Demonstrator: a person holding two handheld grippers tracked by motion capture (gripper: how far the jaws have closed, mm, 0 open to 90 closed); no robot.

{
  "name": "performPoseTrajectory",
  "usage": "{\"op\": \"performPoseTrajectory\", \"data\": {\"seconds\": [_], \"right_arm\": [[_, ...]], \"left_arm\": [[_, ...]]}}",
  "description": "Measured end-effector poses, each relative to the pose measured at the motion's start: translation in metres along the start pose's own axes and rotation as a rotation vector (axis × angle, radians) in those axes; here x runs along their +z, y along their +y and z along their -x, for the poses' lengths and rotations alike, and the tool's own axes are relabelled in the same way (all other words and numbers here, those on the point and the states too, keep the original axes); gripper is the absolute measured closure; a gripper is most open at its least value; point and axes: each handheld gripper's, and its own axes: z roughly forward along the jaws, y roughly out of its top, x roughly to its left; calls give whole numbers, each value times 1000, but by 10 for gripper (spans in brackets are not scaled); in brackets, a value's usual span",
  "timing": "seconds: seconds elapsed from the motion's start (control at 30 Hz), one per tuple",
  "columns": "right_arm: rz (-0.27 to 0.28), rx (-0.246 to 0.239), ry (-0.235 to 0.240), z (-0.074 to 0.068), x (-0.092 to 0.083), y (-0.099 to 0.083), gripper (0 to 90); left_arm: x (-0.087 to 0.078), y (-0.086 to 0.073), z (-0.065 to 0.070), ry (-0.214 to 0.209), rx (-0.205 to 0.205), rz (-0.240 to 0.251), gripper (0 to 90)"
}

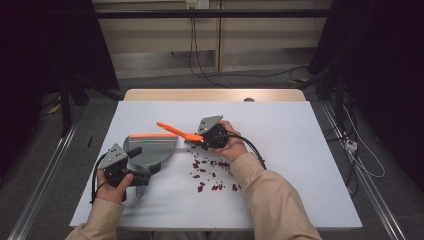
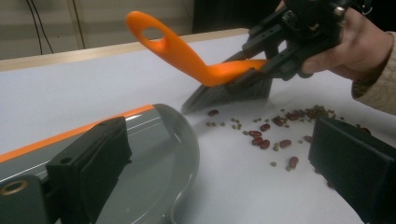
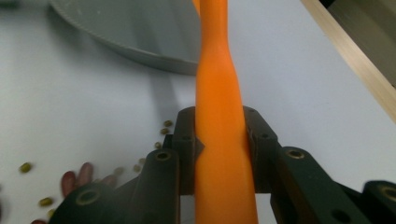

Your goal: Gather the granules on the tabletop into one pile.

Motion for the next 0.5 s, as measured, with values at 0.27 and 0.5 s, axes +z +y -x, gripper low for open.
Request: {"op": "performPoseTrajectory", "data": {"seconds": [0.27, 0.5], "right_arm": [[12, -35, 59, -18, -11, -3, 711], [4, -66, 104, -33, -22, -5, 709]], "left_arm": [[-1, -1, -2, 5, -6, 2, 53], [-2, -1, -2, 5, -10, 5, 52]]}}
